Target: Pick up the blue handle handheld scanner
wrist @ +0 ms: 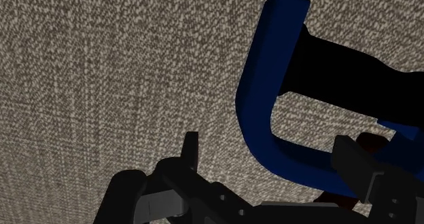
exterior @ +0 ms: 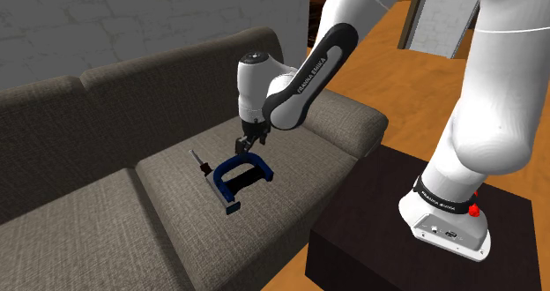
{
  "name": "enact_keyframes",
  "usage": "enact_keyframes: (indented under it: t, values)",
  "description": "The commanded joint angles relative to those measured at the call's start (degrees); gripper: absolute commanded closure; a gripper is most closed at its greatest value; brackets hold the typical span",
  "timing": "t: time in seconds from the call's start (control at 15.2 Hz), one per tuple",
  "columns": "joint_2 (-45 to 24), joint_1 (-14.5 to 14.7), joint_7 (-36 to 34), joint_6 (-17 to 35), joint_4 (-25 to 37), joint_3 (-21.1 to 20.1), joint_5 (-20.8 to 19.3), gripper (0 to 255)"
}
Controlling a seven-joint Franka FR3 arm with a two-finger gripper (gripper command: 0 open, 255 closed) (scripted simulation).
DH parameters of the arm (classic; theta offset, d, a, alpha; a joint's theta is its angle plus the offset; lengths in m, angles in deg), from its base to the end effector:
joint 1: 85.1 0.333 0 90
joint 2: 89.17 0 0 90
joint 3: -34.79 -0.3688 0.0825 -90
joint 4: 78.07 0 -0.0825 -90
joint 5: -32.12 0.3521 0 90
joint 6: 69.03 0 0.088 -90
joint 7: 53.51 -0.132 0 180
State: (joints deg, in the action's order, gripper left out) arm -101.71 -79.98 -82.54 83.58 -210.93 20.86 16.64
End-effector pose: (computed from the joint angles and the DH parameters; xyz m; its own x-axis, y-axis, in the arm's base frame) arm 0.5020 0.1761 0.3154 0.9859 0.0501 0.1594 0.0461 -0.9985 0.0286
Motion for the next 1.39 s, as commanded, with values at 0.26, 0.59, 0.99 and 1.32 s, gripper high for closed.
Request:
enact_keyframes:
  t: [0.26,0.59,0.99,1.32]
  values:
    - [-4.09,1.16,-2.83,3.83,0.08,1.66,-3.42,0]
    - [-4.04,1.17,-2.82,3.81,0.06,1.64,-3.38,255]
    - [-4.09,1.17,-2.83,3.84,0.08,1.67,-3.41,255]
    - [-0.60,0.13,-0.52,0.63,-0.03,0.14,-0.58,255]
